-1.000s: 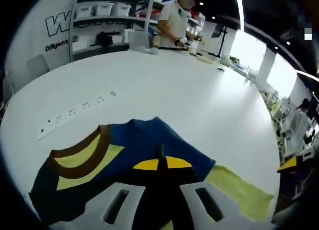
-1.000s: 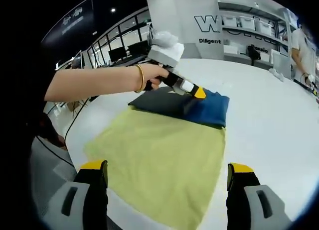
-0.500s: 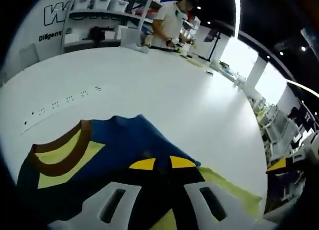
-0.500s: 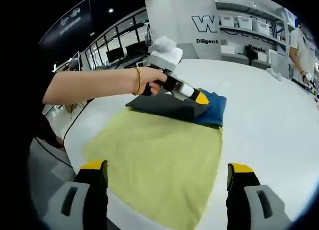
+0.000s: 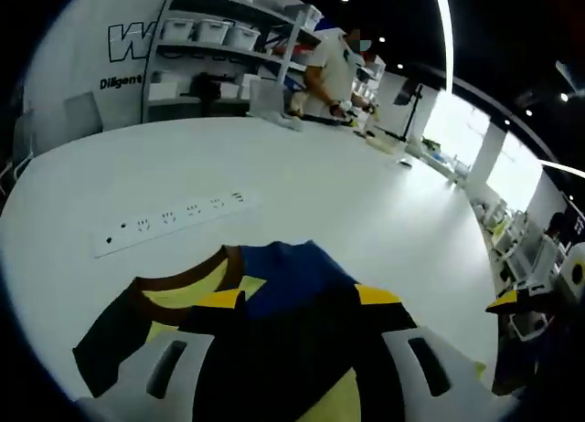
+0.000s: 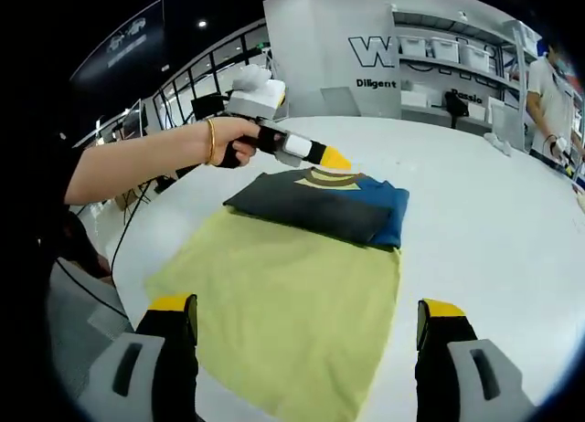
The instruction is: Fold the garment on the visible template until the final outline fits inside the template.
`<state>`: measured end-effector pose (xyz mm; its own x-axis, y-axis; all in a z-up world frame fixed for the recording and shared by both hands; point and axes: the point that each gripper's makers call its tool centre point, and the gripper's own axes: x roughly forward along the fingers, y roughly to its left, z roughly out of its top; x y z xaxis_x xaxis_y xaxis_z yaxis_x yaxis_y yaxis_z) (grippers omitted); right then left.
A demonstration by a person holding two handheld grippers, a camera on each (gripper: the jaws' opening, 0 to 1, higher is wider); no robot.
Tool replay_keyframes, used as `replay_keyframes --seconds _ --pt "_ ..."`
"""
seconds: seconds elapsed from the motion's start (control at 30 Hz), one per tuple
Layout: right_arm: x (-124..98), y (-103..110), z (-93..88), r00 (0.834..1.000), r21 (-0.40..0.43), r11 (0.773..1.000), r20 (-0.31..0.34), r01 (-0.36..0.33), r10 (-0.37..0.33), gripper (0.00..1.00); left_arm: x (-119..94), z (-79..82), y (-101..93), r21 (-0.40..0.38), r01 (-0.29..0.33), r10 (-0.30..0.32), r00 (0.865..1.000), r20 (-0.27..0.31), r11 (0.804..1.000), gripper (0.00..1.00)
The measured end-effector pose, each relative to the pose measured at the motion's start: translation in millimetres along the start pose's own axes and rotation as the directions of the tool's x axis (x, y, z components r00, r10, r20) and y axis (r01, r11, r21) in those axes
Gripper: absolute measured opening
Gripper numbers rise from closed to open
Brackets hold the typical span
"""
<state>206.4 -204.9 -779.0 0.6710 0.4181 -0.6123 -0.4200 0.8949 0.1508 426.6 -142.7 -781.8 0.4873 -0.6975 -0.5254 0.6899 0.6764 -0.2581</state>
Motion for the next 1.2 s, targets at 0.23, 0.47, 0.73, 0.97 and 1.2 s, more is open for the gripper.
replay_keyframes --seconds 0.23,0.47,0.73,0.97,1.2 --pt "1.5 4.6 -3.4 1.0 -0.007 1.0 -0.012 -0.009 0.009 0.99 -45.5 -16.2 23.8 -0.028 -0.067 0.067 0.998 0.012 0.997 0.52" --pt "0.1 8.5 -9.7 0.999 -0.012 1.0 -0.03 -0.022 0.021 0.99 -68.4 -34.2 47.2 -0.001 -0.146 0.146 0.989 -0.014 0.989 0.61" --pt "-4.3 7.4 -10.6 0.999 -0.015 1.0 -0.031 -0.023 0.022 0.99 -92.4 -67.2 70.6 0.04 -0.233 0.236 0.969 -0.078 0.972 0.65" --pt "-4.5 14.0 -18.1 0.997 -0.034 0.998 -0.059 -0.047 0.045 0.99 -109.1 -93.3 85.1 -0.015 -0.278 0.275 0.956 -0.097 0.96 0.6" --pt "-5.9 15.1 -18.2 0.997 -0.033 0.998 -0.054 -0.058 0.056 0.99 -124.6 -119.9 102.4 -0.045 -0.325 0.317 0.939 -0.135 0.945 0.49"
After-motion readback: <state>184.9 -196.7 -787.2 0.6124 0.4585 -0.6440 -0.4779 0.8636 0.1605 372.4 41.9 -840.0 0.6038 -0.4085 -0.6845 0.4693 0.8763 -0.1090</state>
